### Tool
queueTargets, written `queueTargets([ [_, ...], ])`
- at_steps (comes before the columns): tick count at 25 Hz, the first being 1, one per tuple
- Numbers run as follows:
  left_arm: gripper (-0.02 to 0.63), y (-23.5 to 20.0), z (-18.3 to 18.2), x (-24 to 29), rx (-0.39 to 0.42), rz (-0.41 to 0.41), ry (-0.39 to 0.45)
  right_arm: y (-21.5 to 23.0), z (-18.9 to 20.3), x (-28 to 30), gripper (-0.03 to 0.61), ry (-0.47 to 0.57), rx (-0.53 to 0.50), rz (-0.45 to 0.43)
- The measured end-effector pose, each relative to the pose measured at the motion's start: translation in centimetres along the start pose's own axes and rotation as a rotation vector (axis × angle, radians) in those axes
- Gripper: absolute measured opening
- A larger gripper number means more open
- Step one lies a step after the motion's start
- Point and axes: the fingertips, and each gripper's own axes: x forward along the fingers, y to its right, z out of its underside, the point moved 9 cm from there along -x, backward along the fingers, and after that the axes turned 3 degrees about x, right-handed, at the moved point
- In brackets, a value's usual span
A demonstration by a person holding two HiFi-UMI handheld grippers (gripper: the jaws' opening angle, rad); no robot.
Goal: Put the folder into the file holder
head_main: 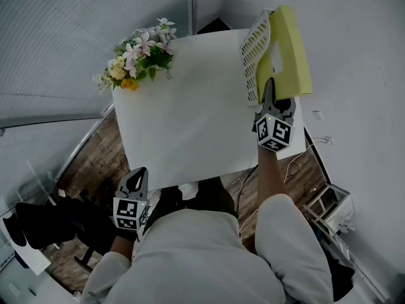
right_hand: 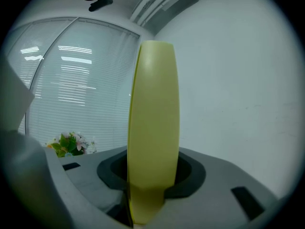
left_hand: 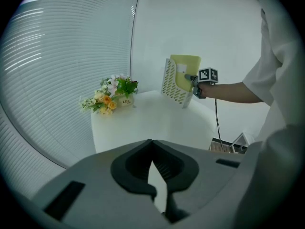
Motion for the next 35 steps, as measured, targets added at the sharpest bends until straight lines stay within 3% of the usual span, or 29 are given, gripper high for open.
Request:
queueTargets([
  [9, 0.008, -0.5, 0.5, 0.2, -0.006, -0.006, 0.02, -0.1, 1.9, 0.4, 0.2, -0.057, -0.032, 0.011],
  [12, 0.008, -0.5, 0.6, -0.1, -0.009, 0.001, 0.019, 0.0, 1.3, 0.0, 0.237, -0.048, -0.02, 0.015],
  [18, 0.008, -0.9, 0.2, -0.1, 0.001, 0.008, 0.093, 0.2, -1.3, -1.6, 0.273, -0.02, 0.027, 0.006],
  [24, 0.008, -0.7, -1.1, -0.1, 0.029, 0.054, 0.155, 0.5, -4.1, -5.2, 0.273, -0.007, 0.089, 0.026],
  [30, 0.008, -0.7, -2.7, -0.4, 0.061, 0.092, 0.234, 0.5, -6.6, -10.4, 0.267, 0.017, 0.213, 0.046],
  [35, 0.008, -0.3, -3.7, -0.6, 0.099, 0.131, 0.278, -0.1, -7.4, -15.4, 0.225, 0.018, 0.276, 0.059],
])
